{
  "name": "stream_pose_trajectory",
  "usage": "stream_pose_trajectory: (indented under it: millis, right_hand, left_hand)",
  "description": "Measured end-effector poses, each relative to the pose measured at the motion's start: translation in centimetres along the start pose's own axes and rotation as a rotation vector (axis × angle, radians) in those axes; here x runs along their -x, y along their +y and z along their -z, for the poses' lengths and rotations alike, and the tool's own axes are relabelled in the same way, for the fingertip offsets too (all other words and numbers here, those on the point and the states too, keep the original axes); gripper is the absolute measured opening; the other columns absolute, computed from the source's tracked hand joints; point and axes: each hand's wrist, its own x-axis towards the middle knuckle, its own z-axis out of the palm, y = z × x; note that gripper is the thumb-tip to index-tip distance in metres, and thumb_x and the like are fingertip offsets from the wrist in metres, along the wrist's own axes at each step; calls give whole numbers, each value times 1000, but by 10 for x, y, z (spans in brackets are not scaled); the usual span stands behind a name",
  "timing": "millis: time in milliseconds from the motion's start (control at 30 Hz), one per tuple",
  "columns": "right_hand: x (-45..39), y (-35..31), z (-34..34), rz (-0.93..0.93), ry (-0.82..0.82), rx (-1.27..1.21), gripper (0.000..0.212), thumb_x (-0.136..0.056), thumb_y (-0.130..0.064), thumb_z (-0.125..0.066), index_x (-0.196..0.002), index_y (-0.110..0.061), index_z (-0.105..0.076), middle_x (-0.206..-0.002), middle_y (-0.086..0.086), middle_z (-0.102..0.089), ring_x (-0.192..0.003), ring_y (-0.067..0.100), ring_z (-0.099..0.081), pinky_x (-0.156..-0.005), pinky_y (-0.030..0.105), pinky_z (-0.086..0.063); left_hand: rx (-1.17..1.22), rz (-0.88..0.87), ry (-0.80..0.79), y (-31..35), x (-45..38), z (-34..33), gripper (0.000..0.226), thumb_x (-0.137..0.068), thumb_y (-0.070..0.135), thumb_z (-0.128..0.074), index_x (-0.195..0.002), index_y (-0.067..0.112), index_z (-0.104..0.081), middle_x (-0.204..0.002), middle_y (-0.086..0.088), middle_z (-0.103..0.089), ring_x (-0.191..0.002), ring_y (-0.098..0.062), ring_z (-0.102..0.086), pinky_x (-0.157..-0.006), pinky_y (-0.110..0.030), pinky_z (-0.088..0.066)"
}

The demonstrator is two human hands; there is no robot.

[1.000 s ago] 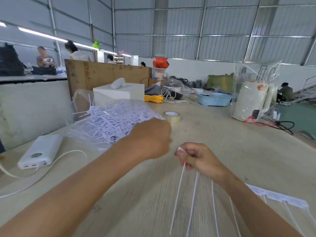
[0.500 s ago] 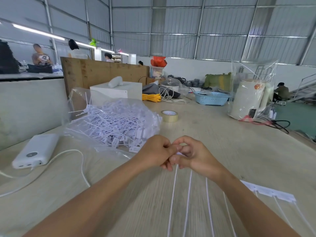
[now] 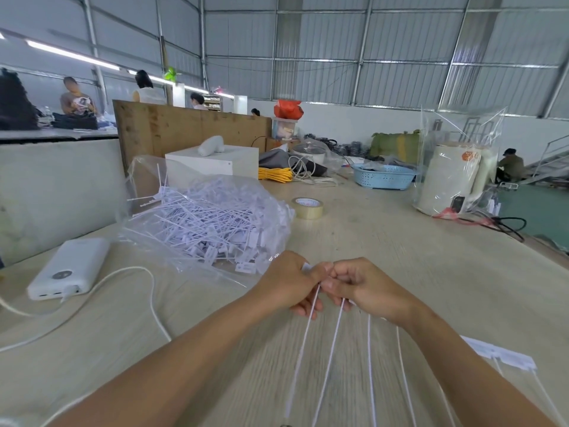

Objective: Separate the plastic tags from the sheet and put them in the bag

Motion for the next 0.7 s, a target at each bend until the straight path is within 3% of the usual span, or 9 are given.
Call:
stream_pose_trajectory:
  millis: [100, 167, 333, 500, 600, 700]
  right_hand:
    - [-2, -4, -5, 45, 47, -3, 26, -93, -5, -54, -69, -13, -62, -52, -7, -55, -50, 4, -50, -52, 17, -42]
    - [-2, -7, -5, 61, 75, -45, 28, -93, -6, -54, -69, -17, -63, -57, -1, -58, -53, 8, -52, -54, 19, -45]
    - [3, -10, -3, -18, 18, -167, 25, -95, -14, -51, -73, -10, -60, -67, 6, -59, -52, 12, -49, -51, 23, -41]
    - [2, -6, -2, -49, -21, -60, 25, -97, -14, -48, -77, -9, -62, -76, 6, -59, -51, 10, -42, -47, 22, -31]
    - [2, -5, -2, -27, 8, -91, 33, -97, -9, -48, -66, -13, -60, -64, 5, -54, -45, 8, -40, -42, 18, -30]
    - [1, -4, -3, 33, 51, -50, 39, -95, -5, -49, -59, -16, -58, -46, -10, -46, -38, 2, -36, -40, 13, -30]
  left_hand:
    - [-12, 31, 60, 1, -3, 2, 47, -93, 38, -54, -56, 11, -57, -37, 4, -53, -29, -7, -45, -34, -11, -30]
    - [41, -18, 125, 2, -5, 2, 48, -93, 34, -57, -50, 11, -54, -33, 6, -47, -27, -6, -39, -34, -10, -28]
    - [-22, -198, 319, 2, -4, -5, 44, -90, 30, -60, -49, 18, -55, -31, 7, -46, -28, -3, -41, -37, -12, -32]
    - [-126, -259, 313, -3, -2, -8, 39, -91, 32, -58, -60, 10, -62, -37, 7, -51, -30, -3, -45, -37, -15, -35]
    - [-254, -294, 335, -3, -4, -9, 40, -91, 33, -58, -56, 15, -58, -40, 10, -49, -37, -2, -46, -46, -17, -39]
    - [-253, -240, 339, -2, -6, -8, 41, -91, 31, -58, -53, 17, -55, -40, 10, -48, -37, -2, -45, -46, -18, -38]
